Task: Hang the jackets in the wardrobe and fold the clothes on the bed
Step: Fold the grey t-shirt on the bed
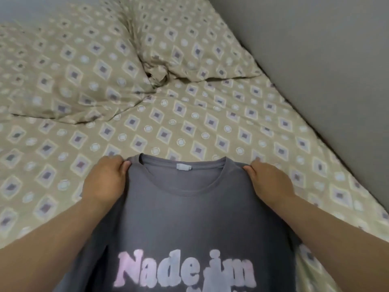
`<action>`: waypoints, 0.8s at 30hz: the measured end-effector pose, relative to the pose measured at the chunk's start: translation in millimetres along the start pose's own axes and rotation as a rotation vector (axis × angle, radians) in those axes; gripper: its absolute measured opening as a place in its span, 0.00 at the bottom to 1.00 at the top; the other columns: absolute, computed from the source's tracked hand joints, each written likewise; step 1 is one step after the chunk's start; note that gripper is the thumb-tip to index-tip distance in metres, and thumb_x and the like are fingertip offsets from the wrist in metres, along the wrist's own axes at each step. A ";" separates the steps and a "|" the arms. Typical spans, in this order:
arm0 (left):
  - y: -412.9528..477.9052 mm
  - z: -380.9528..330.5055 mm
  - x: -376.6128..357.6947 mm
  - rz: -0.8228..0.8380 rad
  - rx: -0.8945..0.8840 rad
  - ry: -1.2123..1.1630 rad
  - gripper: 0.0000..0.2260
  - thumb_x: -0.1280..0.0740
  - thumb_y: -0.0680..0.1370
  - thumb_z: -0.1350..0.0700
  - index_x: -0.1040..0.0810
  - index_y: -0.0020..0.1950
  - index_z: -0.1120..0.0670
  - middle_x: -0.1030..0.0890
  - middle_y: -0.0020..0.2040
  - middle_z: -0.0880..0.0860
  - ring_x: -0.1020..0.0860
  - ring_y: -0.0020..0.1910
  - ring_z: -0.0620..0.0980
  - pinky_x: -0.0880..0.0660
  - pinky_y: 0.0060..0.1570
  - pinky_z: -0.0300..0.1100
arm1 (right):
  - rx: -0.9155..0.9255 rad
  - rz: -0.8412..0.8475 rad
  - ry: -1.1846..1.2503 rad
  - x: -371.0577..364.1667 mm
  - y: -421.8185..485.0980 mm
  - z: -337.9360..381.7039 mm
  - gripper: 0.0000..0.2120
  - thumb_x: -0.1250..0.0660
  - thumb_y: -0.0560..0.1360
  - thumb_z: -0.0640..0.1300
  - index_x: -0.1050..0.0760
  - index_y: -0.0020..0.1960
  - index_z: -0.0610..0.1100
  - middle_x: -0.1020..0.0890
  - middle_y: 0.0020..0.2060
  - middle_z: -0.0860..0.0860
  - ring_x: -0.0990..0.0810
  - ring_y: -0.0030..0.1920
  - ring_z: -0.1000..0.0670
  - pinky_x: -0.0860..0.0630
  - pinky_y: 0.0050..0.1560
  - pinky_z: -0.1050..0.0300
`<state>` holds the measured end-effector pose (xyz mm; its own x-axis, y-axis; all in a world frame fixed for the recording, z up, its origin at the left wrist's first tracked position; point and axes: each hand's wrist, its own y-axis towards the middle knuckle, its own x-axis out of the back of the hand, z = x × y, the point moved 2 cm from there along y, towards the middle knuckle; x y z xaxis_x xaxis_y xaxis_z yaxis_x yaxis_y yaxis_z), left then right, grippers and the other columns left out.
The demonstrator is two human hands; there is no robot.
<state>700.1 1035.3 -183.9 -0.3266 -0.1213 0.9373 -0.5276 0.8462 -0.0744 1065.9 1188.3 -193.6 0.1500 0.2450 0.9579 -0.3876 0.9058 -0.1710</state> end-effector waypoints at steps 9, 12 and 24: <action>102.1 17.9 -20.5 -0.200 -0.110 0.185 0.16 0.45 0.83 0.45 0.35 0.39 0.51 0.25 0.40 0.61 0.23 0.42 0.66 0.31 0.37 0.51 | 0.123 -0.300 -0.104 -0.9 96.7 -11.9 0.15 0.52 0.83 0.57 0.39 0.40 0.53 0.39 0.30 0.58 0.38 0.30 0.49 0.46 0.30 0.54; 147.9 21.5 -20.8 -0.284 -0.095 0.130 0.16 0.47 0.82 0.42 0.36 0.41 0.51 0.23 0.44 0.65 0.23 0.45 0.69 0.31 0.39 0.53 | 0.116 -0.380 -0.051 5.4 147.2 -7.9 0.16 0.48 0.84 0.54 0.39 0.40 0.48 0.39 0.29 0.57 0.37 0.31 0.46 0.44 0.33 0.52; 210.2 10.4 -19.8 -0.252 -0.126 0.151 0.21 0.50 0.80 0.40 0.28 0.49 0.55 0.22 0.48 0.67 0.23 0.48 0.70 0.26 0.44 0.57 | 0.057 -0.200 0.128 31.8 207.5 -2.8 0.16 0.40 0.80 0.59 0.30 0.45 0.47 0.27 0.35 0.53 0.27 0.38 0.46 0.35 0.39 0.52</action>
<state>587.5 1210.2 -221.7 -0.0726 -0.2650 0.9615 -0.4732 0.8578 0.2007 992.8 1385.0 -199.3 0.3413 0.1073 0.9338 -0.3891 0.9205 0.0364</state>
